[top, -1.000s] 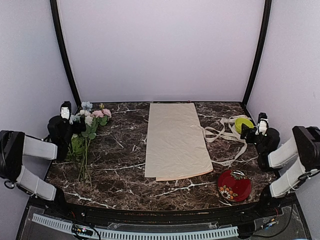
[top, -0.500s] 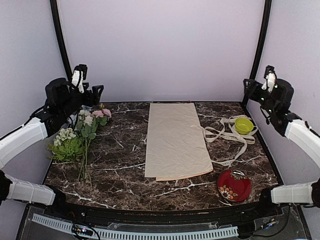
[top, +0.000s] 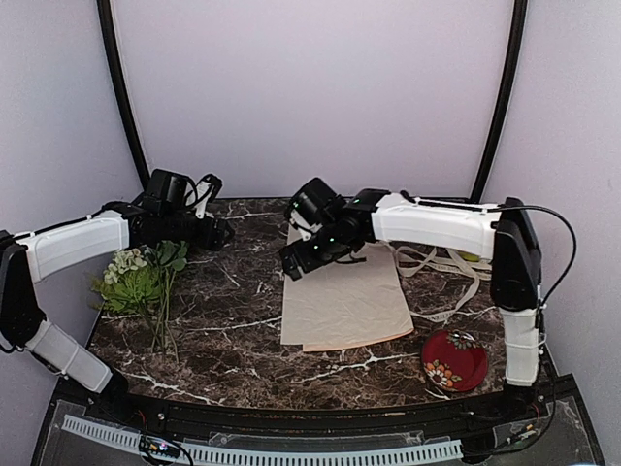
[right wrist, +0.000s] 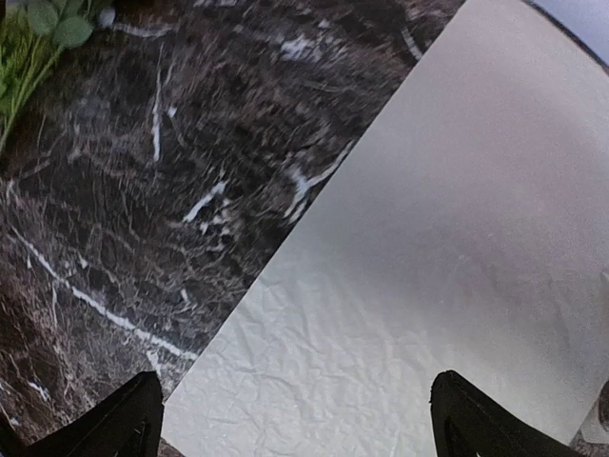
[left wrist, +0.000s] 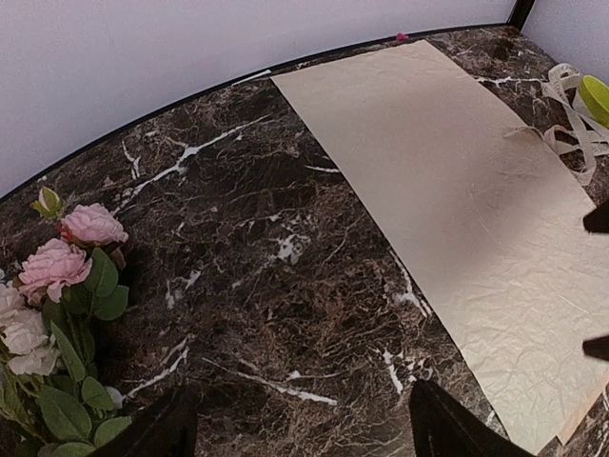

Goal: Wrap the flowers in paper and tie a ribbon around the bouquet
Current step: Pick up the corner of the folded wrapping paper from the center of the board.

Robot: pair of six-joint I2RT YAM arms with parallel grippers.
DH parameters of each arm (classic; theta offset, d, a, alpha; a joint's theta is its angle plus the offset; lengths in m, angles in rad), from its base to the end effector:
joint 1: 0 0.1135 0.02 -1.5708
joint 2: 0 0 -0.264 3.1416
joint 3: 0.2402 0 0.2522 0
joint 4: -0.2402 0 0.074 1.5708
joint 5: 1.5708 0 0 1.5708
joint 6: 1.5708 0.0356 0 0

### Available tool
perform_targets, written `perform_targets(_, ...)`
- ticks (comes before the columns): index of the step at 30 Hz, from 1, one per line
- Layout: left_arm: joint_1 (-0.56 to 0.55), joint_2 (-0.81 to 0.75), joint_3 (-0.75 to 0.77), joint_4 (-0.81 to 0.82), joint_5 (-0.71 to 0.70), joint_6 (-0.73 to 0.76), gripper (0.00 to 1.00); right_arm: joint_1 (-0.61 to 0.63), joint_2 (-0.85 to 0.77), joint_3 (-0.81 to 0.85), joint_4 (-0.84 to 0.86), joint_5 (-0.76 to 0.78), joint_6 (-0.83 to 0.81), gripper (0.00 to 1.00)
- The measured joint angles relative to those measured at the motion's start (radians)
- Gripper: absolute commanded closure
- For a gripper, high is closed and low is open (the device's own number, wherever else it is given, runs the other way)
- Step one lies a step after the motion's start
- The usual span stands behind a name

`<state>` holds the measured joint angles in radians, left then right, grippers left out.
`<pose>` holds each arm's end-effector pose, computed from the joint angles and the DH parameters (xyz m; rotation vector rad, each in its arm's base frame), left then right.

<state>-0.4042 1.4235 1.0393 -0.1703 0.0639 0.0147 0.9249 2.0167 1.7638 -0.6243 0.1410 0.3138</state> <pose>0.2970 -0.1295 0.2808 0.4818 2.0835 -0.2975 0.2784 0.3610 0.2645 -0.6835 2.3768 0.3765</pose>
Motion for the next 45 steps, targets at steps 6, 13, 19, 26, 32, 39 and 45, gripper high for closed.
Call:
perform_targets(6, 0.000, 0.011, 0.028, -0.060, 0.005, -0.011, 0.19, 0.146, 0.245, 0.218, -0.200, -0.007, -0.022, 0.07)
perform_targets(13, 0.000, 0.011, 0.028, -0.069, 0.034, -0.024, 0.17, 0.209, 0.344, 0.273, -0.318, -0.039, -0.024, 0.07)
perform_targets(19, 0.000, 0.010, 0.028, -0.070, 0.036, -0.027, 0.16, 0.221, 0.360, 0.269, -0.375, -0.052, -0.019, 0.09)
perform_targets(26, 0.000, -0.011, 0.028, -0.070, 0.048, -0.027, 0.16, 0.221, 0.363, 0.255, -0.398, -0.021, -0.026, 0.25)
perform_targets(32, 0.000, -0.023, 0.028, -0.070, 0.052, -0.027, 0.16, 0.225, 0.353, 0.224, -0.364, -0.032, -0.026, 0.50)
perform_targets(39, 0.000, -0.023, 0.028, -0.070, 0.058, -0.027, 0.16, 0.225, 0.318, 0.149, -0.285, -0.049, -0.027, 0.54)
perform_targets(45, 0.000, -0.029, 0.025, -0.069, 0.070, -0.026, 0.16, 0.215, 0.291, 0.096, -0.233, -0.050, -0.026, 0.69)
